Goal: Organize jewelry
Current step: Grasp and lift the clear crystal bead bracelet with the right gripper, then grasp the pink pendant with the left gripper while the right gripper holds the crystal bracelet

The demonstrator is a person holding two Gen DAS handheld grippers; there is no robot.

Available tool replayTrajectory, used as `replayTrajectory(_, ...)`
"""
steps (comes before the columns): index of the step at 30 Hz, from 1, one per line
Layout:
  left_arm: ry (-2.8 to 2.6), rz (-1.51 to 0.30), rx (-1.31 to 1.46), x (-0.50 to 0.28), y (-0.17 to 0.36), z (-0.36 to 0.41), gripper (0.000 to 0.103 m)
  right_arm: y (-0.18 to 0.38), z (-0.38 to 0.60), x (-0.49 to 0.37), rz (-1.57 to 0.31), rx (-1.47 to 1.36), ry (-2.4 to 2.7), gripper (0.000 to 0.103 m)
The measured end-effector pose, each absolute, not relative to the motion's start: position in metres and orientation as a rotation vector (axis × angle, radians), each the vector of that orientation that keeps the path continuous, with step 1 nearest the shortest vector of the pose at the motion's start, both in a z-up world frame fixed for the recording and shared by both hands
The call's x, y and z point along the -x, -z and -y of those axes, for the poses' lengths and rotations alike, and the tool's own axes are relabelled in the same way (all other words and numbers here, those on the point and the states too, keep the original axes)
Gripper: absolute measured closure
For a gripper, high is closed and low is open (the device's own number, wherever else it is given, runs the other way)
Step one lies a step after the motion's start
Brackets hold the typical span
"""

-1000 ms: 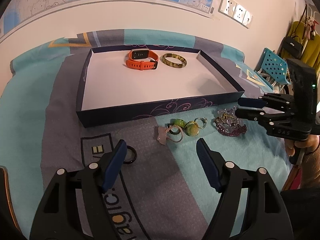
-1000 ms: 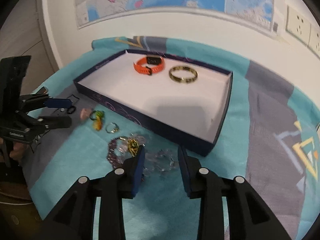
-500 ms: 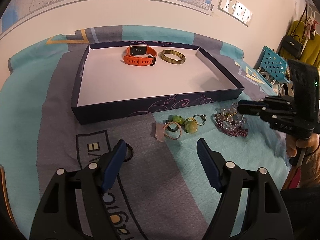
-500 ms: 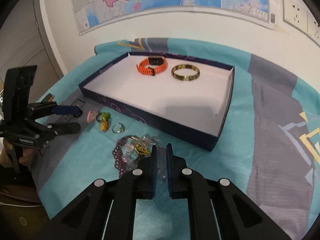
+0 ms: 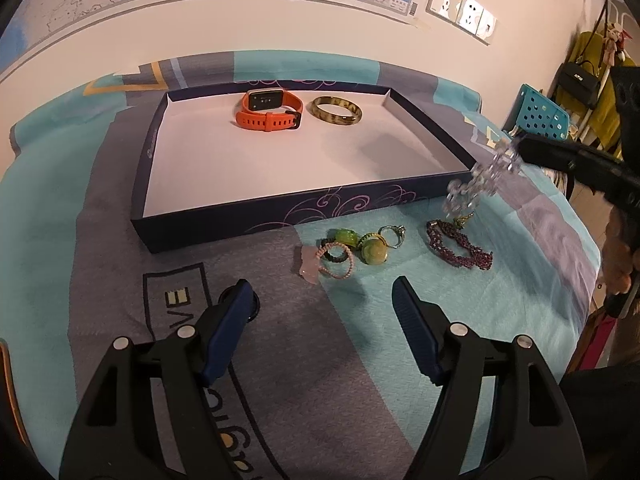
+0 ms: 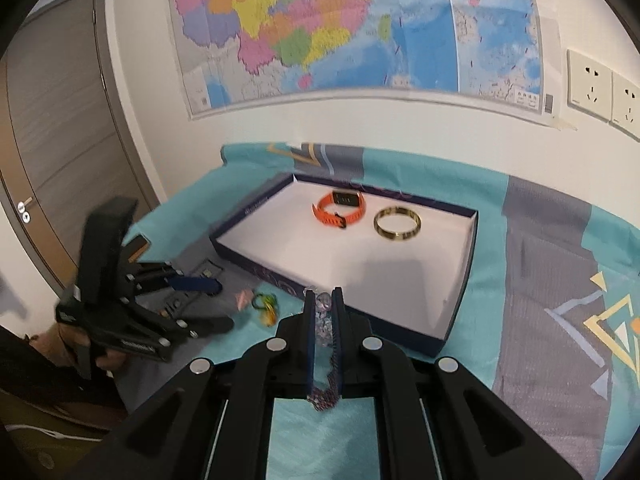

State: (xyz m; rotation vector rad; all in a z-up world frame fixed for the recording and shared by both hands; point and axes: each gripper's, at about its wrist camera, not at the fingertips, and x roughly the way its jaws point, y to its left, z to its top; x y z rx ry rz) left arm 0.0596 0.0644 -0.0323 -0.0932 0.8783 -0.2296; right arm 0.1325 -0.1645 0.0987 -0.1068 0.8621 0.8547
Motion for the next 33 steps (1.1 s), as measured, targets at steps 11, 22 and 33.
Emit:
replayTrajectory(11,0.236,-0.885,0.088,-0.066,0.033,-0.065,0.047,-0.107,0.161,-0.134,-0.843,0.102,-0.843,0.097)
replayTrajectory(22,0.229,-0.892,0.036,-0.078,0.035,-0.057,0.073,-0.098,0.158,-0.136,-0.871,0.088,-0.85,0.097)
replayTrajectory(33,0.227,-0.892,0.045,-0.074,0.034,-0.058,0.094,-0.095,0.156,-0.136,-0.878,0.084,-0.86,0.097)
